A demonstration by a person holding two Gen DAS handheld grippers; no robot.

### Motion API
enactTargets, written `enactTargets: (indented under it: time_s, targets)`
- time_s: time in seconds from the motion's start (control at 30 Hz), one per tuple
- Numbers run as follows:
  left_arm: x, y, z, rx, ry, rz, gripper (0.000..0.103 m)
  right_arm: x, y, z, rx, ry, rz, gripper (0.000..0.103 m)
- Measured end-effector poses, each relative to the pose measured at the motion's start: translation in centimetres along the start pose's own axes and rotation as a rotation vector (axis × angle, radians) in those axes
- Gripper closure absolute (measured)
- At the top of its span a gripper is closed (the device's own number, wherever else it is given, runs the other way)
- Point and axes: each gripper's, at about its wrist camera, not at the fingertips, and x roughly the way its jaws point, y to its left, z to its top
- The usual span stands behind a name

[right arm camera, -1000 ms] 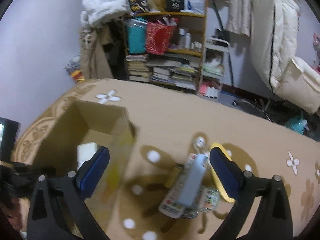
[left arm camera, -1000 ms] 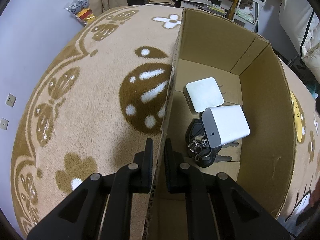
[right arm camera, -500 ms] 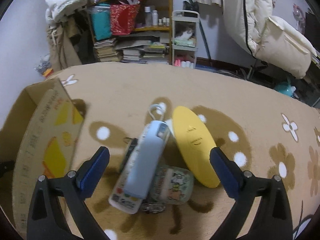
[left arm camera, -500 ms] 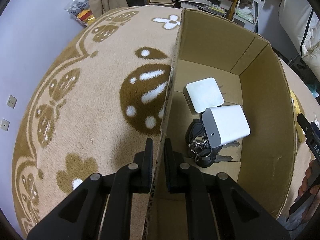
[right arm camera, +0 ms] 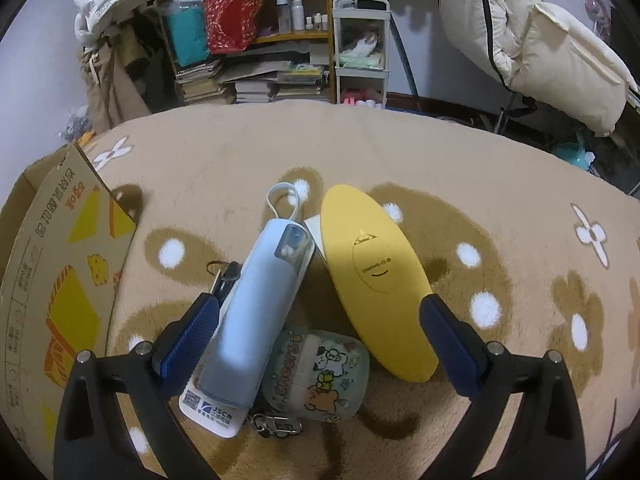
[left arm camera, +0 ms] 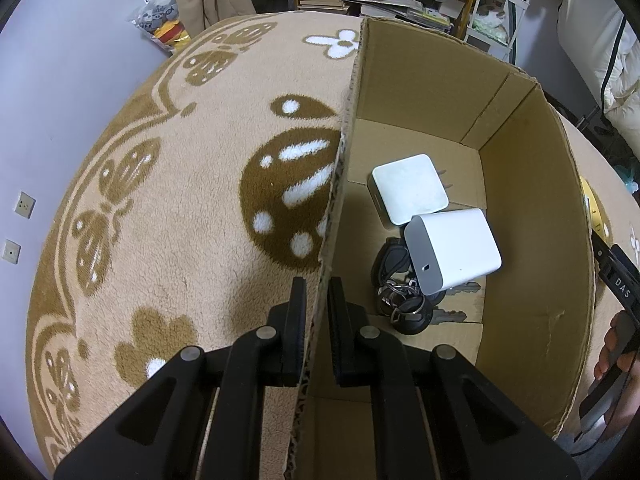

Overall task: Organize rigid objects
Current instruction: 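Return the right gripper to the pile and grasp the light blue bottle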

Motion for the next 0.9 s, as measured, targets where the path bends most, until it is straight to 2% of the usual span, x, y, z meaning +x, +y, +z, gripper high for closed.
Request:
enactTargets:
  time_s: [0.23,0.33,0.4,0.5,0.57,0.63,0.7,0.77,0.9]
  targets:
    - [0.0,0.0,0.1,-0.001,0.002,0.0,0.093,0.3,0.7,0.0,-0.002,-0.005,0.023,0.01]
    - [0.1,-0.1,0.1,0.0,0.002,0.004,0.093,0.6,1.4,-0.1,-0.027,-0.01,0.018,0.022]
    - [0.1,-0.1,0.1,0.003,0.001,0.006,0.093,0.6,2.0,-0.2,-0.042,-0.011,0.025,0.035]
    - [0.1,-0.1,0.1,0.001,0.002,0.003,0.093,0.8,2.7,-0.3,-0.049,0.007,0.029,0.046]
    - [0.1,0.0,0.1,0.0,0.002,0.001,0.093,1.4,2.6,-0.4,-0.02,0.039,0.043,0.047]
    - [0.1,0.0,0.1,0.0,0.002,0.0,0.093,1.5,2.4,-0.5,-0.003,0.033,0.048,0.048]
    - [0.1,0.1,0.1,0.0,0.002,0.001,0.093,1.3,2.3,-0.6,0.013,0.033,0.082,0.066]
    - [0.1,0.1,0.1,-0.001,0.002,0.0,0.093,0.7,2.2,-0.6,0.018,0.005,0.097,0.074]
    - [0.1,0.1,0.1,-0.002,0.002,-0.005,0.093,-0.3,2.4,-0.7,0.023,-0.027,0.082,0.074]
